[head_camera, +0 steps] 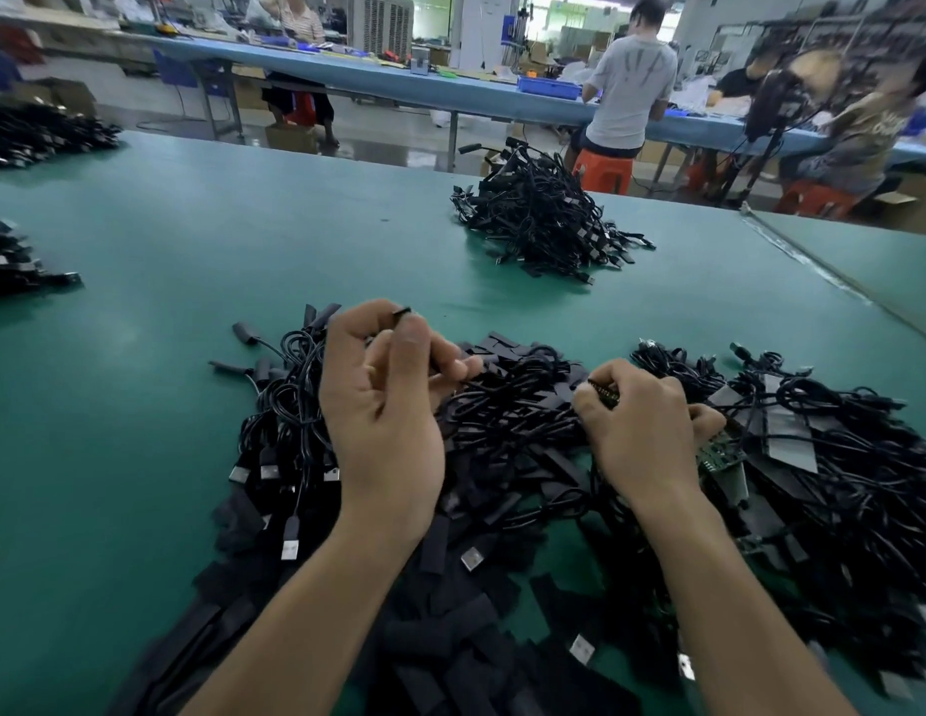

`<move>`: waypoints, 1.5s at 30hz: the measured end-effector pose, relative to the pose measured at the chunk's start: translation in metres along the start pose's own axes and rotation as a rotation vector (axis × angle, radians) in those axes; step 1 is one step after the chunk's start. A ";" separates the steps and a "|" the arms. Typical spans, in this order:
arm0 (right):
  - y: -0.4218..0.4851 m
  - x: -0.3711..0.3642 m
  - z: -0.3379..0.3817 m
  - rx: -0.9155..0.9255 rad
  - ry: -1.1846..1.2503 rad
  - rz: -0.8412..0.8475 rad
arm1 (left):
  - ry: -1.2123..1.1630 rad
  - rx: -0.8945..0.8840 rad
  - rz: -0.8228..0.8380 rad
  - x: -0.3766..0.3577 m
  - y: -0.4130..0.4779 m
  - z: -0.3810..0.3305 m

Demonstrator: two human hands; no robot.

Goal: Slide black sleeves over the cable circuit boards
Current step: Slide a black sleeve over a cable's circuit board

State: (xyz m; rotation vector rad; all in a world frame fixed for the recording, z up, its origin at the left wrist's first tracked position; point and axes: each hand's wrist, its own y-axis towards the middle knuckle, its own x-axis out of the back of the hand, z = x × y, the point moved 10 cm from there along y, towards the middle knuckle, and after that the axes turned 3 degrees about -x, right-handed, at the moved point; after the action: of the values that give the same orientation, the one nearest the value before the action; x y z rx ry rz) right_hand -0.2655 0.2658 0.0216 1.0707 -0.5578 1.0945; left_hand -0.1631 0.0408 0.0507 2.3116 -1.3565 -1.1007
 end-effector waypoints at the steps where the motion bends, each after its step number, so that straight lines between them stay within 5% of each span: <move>1: 0.000 0.001 0.000 -0.023 0.059 0.003 | 0.017 -0.018 -0.037 0.004 0.000 -0.002; 7: -0.003 0.013 -0.003 -0.148 0.338 0.018 | -0.033 0.069 -0.347 0.041 0.001 0.014; 9: 0.000 0.014 -0.003 -0.156 0.287 0.024 | 0.051 -0.027 -0.318 0.037 0.000 0.002; 12: 0.001 0.007 -0.004 -0.125 0.082 0.050 | 0.225 -0.253 -0.053 0.001 -0.009 -0.025; 14: 0.000 0.005 -0.005 -0.120 -0.034 0.036 | 0.203 -0.242 0.000 -0.010 -0.012 -0.025; 21: -0.001 -0.004 -0.034 -0.281 -0.077 0.068 | 0.107 -0.115 -0.230 0.020 -0.009 -0.012; 26: -0.004 -0.010 -0.018 -0.159 -0.168 0.098 | 0.115 -0.005 -0.302 0.042 -0.004 0.008; 31: -0.015 -0.013 0.032 0.232 0.255 0.287 | 0.156 0.135 -0.218 0.046 -0.007 0.035; 35: -0.030 -0.032 0.041 0.314 0.108 0.444 | 0.086 0.210 -0.128 0.039 -0.010 0.044; 39: -0.040 -0.034 0.048 0.356 0.075 0.334 | 0.093 0.233 -0.059 0.029 -0.012 0.048; 45: -0.035 -0.010 0.038 0.212 0.683 0.149 | 0.205 0.278 0.024 0.017 -0.020 0.059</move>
State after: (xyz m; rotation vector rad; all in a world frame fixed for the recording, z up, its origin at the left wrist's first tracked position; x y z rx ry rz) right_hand -0.2326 0.2256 0.0151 0.7670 0.0280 1.5787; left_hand -0.1869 0.0468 -0.0088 2.5081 -1.5319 -0.6809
